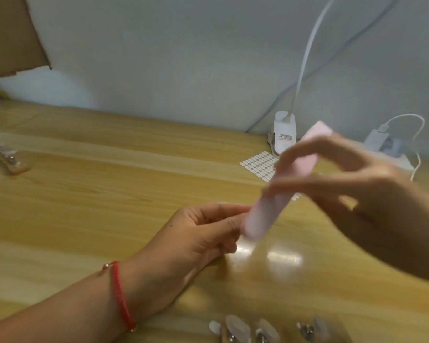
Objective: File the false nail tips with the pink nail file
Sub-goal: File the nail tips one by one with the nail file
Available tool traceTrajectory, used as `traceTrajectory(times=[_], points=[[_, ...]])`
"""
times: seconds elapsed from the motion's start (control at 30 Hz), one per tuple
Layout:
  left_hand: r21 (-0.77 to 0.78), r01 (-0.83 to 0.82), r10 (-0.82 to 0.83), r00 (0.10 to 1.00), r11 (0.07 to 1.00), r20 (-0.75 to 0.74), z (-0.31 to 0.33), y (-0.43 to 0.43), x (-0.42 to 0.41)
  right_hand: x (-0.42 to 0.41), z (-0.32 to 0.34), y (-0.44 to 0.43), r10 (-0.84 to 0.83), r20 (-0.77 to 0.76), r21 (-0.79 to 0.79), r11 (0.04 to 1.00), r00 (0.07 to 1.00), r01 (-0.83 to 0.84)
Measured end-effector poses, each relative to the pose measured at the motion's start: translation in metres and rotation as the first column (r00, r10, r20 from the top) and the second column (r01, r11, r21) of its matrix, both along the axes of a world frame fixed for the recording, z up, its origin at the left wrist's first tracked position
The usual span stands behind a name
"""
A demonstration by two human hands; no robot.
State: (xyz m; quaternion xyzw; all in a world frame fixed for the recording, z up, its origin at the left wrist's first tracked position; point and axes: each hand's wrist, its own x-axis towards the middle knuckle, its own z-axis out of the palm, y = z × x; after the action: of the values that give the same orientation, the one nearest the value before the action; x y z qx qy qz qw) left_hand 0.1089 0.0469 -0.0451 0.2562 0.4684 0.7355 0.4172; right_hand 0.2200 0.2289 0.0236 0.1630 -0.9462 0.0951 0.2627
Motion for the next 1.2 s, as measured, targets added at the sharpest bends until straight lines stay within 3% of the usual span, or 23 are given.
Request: traceTrajectory(times=[0.1, 0.3, 0.43, 0.67, 0.8, 0.93, 1.1, 1.2], points=[[0.027, 0.044, -0.045, 0.999, 0.999, 0.005, 0.002, -0.001, 0.001, -0.001, -0.009, -0.012, 0.101, 0.038, 0.025, 0.994, 0.994, -0.102], [-0.032, -0.032, 0.033, 0.998, 0.999, 0.044, 0.0, -0.001, -0.002, -0.005, 0.004, 0.043, -0.225, -0.103, 0.0, 0.974, 0.969, 0.226], [-0.025, -0.024, 0.024, 0.999, 0.999, 0.025, 0.002, 0.0, -0.001, 0.005, -0.005, 0.034, -0.16, -0.096, 0.079, 0.983, 0.982, 0.168], [-0.027, -0.021, 0.022, 0.999, 0.999, 0.045, -0.001, 0.0, -0.002, 0.013, 0.0, 0.008, -0.037, -0.145, 0.007, 0.999, 0.989, 0.038], [-0.022, 0.07, -0.071, 0.997, 0.997, -0.015, -0.001, -0.002, -0.004, 0.008, 0.004, 0.005, -0.035, -0.148, 0.094, 0.994, 0.988, 0.049], [0.02, 0.102, -0.102, 0.995, 0.995, 0.017, -0.002, -0.003, -0.005, 0.001, 0.014, 0.014, -0.08, -0.173, 0.077, 0.993, 0.982, 0.094], [0.015, 0.129, -0.13, 0.991, 0.991, 0.044, -0.005, -0.001, -0.01, 0.001, -0.003, 0.001, 0.031, -0.102, 0.115, 0.993, 0.994, -0.019], [0.033, 0.158, -0.159, 0.987, 0.987, 0.021, -0.005, -0.001, -0.009, -0.003, 0.008, 0.007, -0.054, -0.162, 0.07, 0.995, 0.985, 0.066]])
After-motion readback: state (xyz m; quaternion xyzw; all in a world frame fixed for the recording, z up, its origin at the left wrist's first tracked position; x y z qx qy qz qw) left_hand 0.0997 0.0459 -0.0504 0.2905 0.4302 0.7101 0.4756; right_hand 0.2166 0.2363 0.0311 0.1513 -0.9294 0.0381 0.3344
